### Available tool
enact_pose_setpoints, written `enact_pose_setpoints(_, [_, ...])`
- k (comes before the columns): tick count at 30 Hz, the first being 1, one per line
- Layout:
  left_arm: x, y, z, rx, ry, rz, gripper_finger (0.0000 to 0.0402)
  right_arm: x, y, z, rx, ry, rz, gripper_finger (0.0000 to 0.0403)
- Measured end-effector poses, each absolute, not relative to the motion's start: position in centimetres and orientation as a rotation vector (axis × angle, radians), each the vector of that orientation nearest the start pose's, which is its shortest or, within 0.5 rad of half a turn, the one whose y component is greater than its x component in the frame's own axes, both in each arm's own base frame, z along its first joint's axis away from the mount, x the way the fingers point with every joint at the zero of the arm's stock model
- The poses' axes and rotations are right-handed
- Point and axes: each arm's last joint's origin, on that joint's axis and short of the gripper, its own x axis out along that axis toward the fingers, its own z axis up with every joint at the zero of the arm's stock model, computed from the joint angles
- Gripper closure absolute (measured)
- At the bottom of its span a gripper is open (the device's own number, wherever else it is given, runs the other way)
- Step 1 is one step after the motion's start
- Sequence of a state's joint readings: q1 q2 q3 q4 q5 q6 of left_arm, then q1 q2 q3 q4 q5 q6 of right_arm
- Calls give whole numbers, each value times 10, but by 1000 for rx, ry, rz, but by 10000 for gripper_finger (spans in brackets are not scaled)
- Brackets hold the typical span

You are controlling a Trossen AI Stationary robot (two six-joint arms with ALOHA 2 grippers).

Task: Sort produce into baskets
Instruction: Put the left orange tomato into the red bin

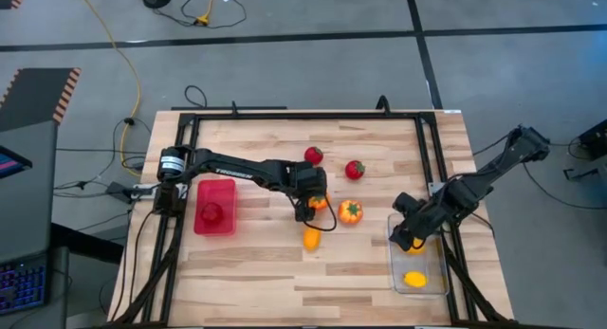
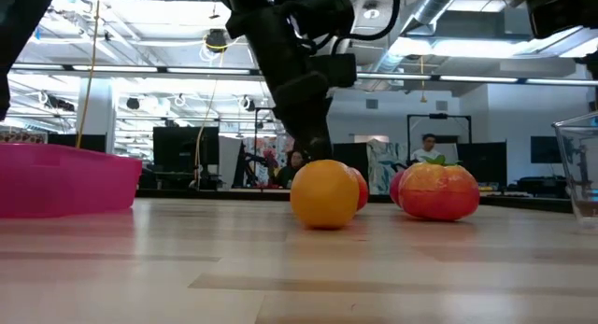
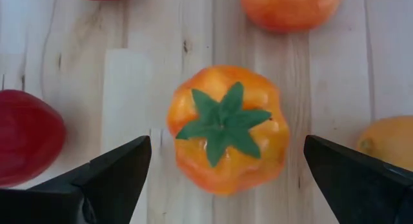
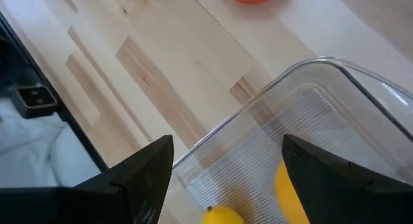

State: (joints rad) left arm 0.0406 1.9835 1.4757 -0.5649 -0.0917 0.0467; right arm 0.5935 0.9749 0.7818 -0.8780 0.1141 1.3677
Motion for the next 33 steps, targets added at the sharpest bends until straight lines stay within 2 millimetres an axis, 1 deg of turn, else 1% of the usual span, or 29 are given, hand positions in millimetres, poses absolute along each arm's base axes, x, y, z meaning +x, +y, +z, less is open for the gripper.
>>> enact_pose_setpoints(5, [418, 20, 184, 54, 1091, 104, 7, 150, 91, 245, 832, 1071, -354, 85])
enact_pose_setpoints(7, [422, 20, 179, 50, 1068, 108, 7, 153, 90, 245, 839, 1059, -361, 85])
enact_pose_setpoints(10, [424, 20, 170, 43, 1087, 112, 7, 161, 89, 245, 822, 1032, -330, 85])
enact_pose_setpoints(14, [426, 20, 164, 46, 1101, 121, 7, 173, 89, 246, 788, 970, -275, 85])
enact_pose_setpoints(19, [426, 20, 163, 51, 1102, 117, 7, 186, 85, 248, 753, 891, -218, 85])
enact_pose_setpoints(26, [426, 20, 163, 50, 1098, 121, 8, 203, 79, 247, 647, 829, -171, 85])
enact_pose_setpoints(29, [426, 20, 163, 49, 1098, 132, 19, 209, 77, 244, 610, 827, -170, 85])
enact_pose_setpoints(33, [426, 20, 163, 49, 1098, 135, 47, 217, 74, 238, 620, 827, -194, 85])
